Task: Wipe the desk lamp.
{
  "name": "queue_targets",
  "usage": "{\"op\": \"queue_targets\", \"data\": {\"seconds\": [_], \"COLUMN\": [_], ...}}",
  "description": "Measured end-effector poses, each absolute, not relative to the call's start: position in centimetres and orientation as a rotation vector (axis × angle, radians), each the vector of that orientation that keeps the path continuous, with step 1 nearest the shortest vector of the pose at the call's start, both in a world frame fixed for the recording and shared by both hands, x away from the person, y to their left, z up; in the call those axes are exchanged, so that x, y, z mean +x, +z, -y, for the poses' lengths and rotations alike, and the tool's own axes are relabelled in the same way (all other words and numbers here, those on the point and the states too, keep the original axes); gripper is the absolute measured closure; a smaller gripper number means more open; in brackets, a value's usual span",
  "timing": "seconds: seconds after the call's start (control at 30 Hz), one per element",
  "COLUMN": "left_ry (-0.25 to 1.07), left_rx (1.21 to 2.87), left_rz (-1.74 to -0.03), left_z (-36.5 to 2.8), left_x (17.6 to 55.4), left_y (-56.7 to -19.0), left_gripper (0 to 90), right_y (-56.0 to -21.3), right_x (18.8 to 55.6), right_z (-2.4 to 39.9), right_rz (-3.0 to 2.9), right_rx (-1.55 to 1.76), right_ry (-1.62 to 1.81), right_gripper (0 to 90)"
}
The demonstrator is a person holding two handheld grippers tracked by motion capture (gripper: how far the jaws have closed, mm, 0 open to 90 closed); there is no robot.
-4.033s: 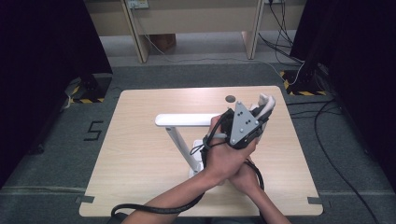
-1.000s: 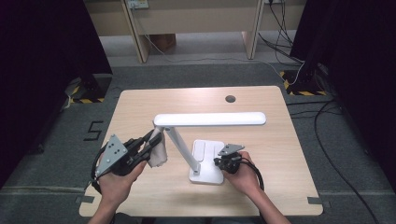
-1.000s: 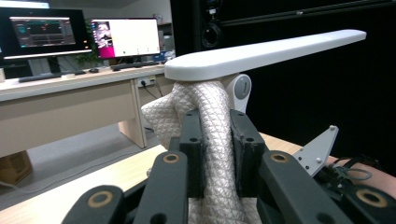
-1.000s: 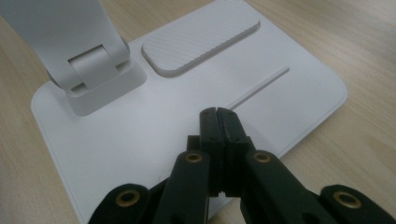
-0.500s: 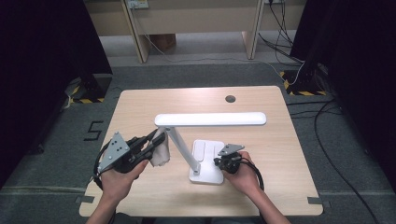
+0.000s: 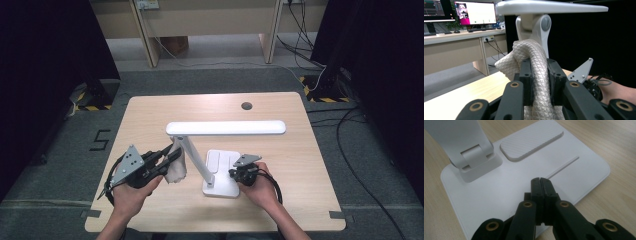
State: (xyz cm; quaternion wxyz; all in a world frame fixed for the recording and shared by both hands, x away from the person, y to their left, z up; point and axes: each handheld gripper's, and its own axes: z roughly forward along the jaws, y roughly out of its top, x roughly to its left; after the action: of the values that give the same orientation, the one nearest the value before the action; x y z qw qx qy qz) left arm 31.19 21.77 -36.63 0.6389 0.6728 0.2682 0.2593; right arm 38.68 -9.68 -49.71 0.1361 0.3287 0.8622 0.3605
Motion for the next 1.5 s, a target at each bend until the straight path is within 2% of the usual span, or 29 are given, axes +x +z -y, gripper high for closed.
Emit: {"op": "queue_targets", "data": {"seconds": [1.5], "left_ry": [0.49], "left_rx": [1.543], "left_rz": [-0.654], "left_z": [-20.7], "left_x": [31.7], "left_y": [-39.6], "left_gripper": [70.9], "right_y": [-49.7], "right_x": [38.7], "right_z": [9.7], "right_rz": [-2.498], "right_rx": [0.954], "right_ry": [1.047], "right_gripper": [90.0]}}
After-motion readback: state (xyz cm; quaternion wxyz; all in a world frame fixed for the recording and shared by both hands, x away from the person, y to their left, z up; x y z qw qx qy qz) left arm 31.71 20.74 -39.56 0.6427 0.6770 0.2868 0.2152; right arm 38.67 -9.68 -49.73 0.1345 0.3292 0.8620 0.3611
